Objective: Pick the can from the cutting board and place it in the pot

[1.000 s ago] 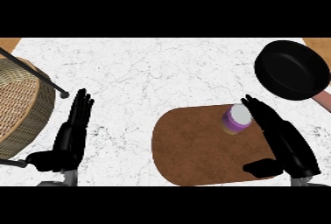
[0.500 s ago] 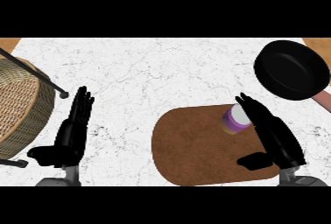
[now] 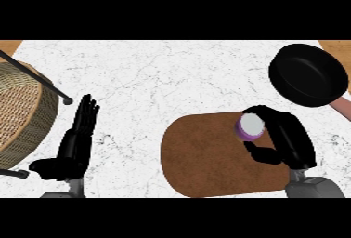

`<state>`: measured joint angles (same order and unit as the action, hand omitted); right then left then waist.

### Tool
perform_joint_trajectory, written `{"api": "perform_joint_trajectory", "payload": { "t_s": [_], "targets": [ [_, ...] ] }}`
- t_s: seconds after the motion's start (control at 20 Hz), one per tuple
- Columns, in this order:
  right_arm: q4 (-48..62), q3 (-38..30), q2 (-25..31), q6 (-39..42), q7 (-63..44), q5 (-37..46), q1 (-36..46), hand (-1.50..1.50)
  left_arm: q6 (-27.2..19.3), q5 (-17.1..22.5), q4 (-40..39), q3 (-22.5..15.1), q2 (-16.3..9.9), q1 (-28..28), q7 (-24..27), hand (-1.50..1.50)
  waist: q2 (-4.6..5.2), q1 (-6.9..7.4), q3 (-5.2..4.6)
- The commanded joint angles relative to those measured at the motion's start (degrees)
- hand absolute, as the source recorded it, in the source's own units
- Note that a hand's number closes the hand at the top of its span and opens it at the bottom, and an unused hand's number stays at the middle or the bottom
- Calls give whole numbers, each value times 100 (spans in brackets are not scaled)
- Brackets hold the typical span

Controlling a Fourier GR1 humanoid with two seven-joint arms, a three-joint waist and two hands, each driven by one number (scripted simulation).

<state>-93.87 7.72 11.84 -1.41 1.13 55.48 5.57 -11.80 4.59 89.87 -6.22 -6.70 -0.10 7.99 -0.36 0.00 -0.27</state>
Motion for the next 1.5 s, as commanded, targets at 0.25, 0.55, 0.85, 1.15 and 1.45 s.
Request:
{"api": "perform_joint_trajectory", "payload": {
  "t_s": [0.25, 0.55, 0.85, 1.15, 1.45],
  "targets": [
    [953, 603, -141, 816, -164, 573, 875, 150, 12, -217, 240, -235, 179, 54, -224, 0, 61, 167, 23],
    [1098, 1070, -398, 2278, -526, 620, 1900, 150, 237, 28, 269, 155, -96, 7, -248, 0, 42, 97, 24],
    [-479, 951, -668, 2254, -813, 566, 1765, 150, -14, -260, 328, -85, 207, -12, -408, 0, 16, -14, 26],
    [-2166, 744, -459, 2299, -1170, 671, 1417, 150, 137, -86, 378, 134, 82, 145, -362, 0, 2, -56, 26],
    [-1964, 327, -742, 2219, -1992, 1213, 2068, 150, -4, -311, 76, 65, 244, -243, -365, 0, 33, -2, 26]
  ]
}}
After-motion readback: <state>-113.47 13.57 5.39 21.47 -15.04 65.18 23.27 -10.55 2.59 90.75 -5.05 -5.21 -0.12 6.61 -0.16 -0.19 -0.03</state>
